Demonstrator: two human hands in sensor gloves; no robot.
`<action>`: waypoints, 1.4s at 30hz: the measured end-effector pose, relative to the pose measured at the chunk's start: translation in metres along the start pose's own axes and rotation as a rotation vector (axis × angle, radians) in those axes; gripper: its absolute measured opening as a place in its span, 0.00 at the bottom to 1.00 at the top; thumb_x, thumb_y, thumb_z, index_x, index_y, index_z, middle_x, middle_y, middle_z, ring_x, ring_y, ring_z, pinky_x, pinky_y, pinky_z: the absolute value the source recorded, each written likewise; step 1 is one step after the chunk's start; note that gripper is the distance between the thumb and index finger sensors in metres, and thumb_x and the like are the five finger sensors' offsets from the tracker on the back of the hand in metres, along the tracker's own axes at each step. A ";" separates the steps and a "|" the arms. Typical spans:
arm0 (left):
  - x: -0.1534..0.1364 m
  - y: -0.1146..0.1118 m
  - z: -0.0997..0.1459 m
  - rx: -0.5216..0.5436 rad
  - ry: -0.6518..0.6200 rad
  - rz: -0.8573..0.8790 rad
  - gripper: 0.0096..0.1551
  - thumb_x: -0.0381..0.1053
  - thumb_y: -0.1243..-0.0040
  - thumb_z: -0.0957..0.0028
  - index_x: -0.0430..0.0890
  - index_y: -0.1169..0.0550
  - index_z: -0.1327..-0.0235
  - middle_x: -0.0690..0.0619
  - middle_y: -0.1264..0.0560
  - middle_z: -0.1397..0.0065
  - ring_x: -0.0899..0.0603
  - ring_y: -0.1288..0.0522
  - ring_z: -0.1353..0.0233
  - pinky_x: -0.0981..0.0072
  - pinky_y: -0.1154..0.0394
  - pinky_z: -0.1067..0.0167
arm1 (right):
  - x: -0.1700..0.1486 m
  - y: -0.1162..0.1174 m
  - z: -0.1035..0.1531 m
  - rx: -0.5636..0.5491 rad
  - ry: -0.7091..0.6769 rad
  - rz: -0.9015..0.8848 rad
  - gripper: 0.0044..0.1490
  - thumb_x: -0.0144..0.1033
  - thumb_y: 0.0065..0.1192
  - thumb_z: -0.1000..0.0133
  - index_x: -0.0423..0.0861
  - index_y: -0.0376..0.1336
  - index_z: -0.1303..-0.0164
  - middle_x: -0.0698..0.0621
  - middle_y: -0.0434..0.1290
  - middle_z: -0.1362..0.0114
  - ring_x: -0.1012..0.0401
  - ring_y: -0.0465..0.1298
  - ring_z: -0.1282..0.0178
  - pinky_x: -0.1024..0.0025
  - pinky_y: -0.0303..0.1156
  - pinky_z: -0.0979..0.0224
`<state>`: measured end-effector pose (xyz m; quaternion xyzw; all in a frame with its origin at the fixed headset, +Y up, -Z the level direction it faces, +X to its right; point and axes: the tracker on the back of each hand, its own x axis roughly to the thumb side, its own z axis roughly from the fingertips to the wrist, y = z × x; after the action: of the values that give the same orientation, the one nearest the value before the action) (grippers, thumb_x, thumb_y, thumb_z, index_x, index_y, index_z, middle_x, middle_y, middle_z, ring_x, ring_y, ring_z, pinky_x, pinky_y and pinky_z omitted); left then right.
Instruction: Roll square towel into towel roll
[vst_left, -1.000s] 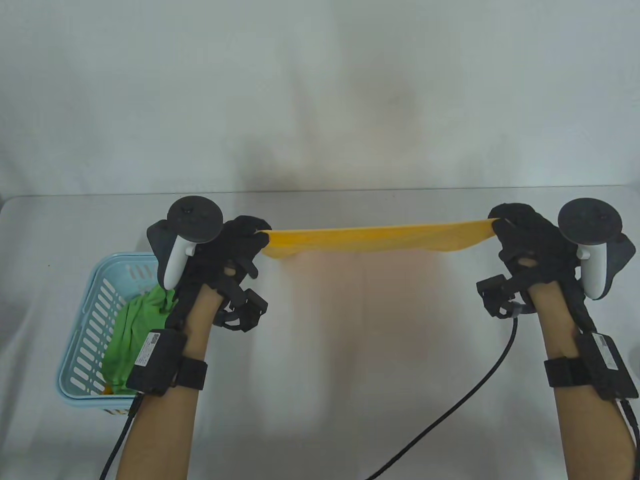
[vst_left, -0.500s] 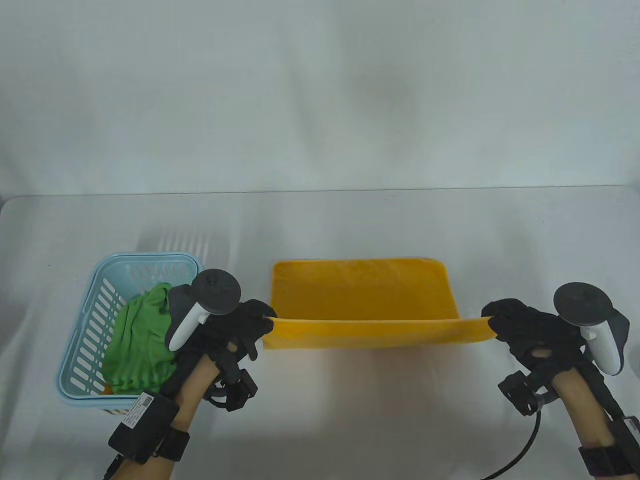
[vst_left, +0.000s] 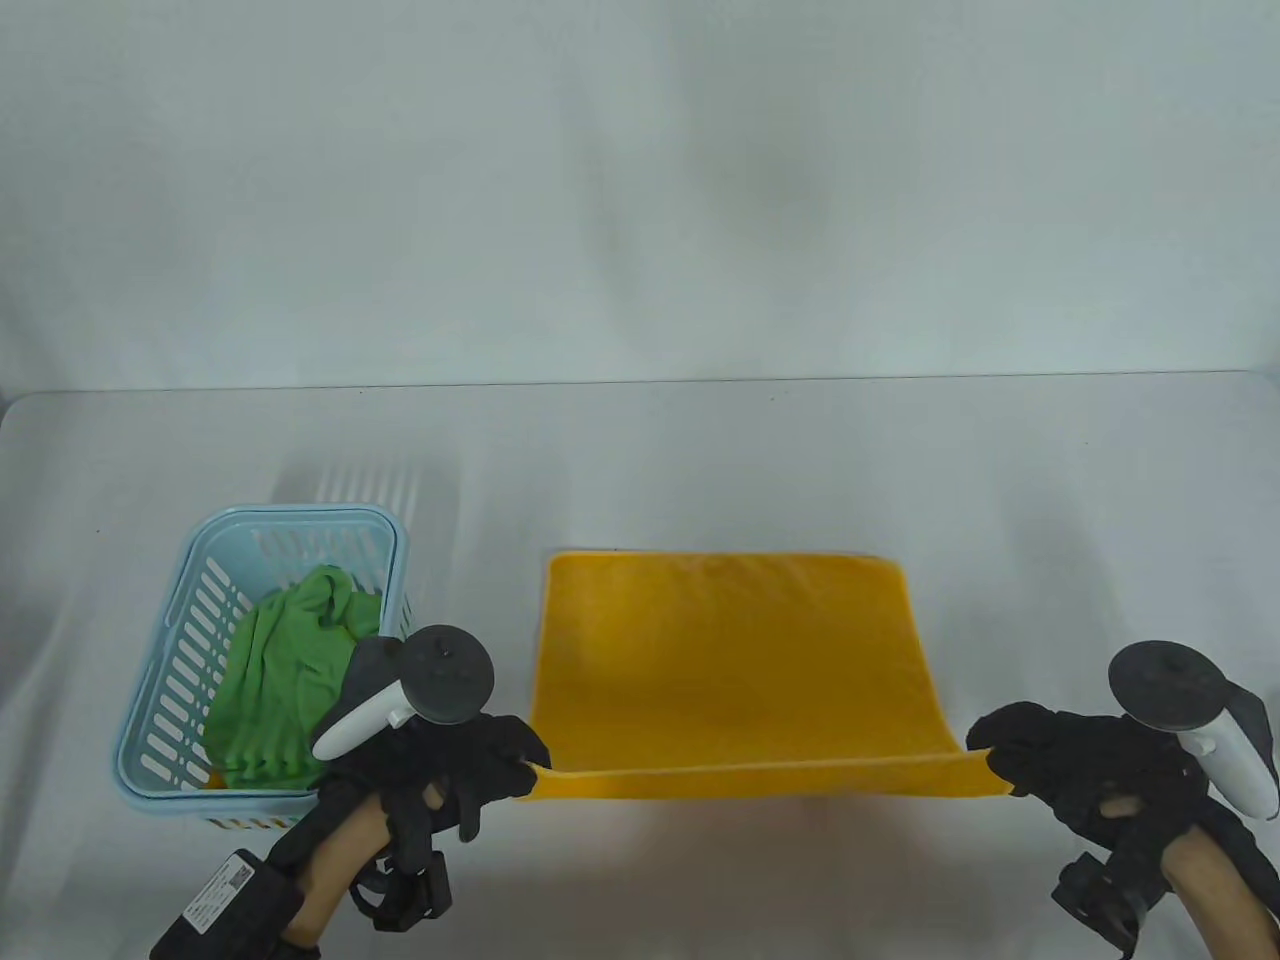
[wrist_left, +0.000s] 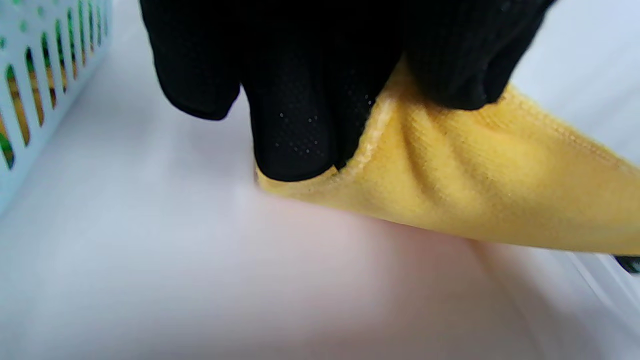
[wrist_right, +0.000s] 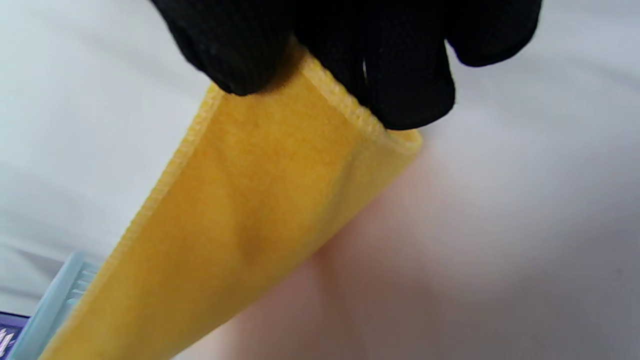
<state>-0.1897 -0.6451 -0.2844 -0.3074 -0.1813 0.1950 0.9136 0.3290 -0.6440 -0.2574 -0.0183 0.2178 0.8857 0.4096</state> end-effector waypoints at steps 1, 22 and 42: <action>0.000 -0.002 0.003 -0.018 -0.008 -0.003 0.22 0.54 0.37 0.56 0.58 0.17 0.48 0.57 0.15 0.38 0.46 0.14 0.38 0.45 0.25 0.33 | 0.000 0.000 0.004 0.007 -0.010 -0.011 0.24 0.40 0.67 0.55 0.56 0.71 0.47 0.52 0.82 0.46 0.49 0.80 0.41 0.43 0.68 0.33; -0.001 0.051 -0.072 0.268 0.333 0.003 0.22 0.54 0.38 0.56 0.58 0.18 0.47 0.57 0.17 0.37 0.45 0.15 0.37 0.45 0.26 0.33 | 0.014 -0.026 -0.075 -0.239 0.082 -0.019 0.23 0.42 0.67 0.55 0.57 0.71 0.48 0.52 0.79 0.41 0.49 0.77 0.37 0.43 0.68 0.32; -0.045 0.046 -0.172 0.409 0.618 0.139 0.22 0.59 0.38 0.58 0.60 0.19 0.49 0.60 0.19 0.36 0.47 0.17 0.35 0.46 0.27 0.32 | 0.007 -0.003 -0.186 -0.487 0.348 0.071 0.24 0.44 0.66 0.55 0.59 0.69 0.47 0.54 0.74 0.35 0.49 0.72 0.31 0.43 0.64 0.28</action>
<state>-0.1618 -0.7165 -0.4514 -0.1743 0.1670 0.1867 0.9523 0.2998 -0.7120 -0.4283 -0.2599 0.0665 0.9093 0.3183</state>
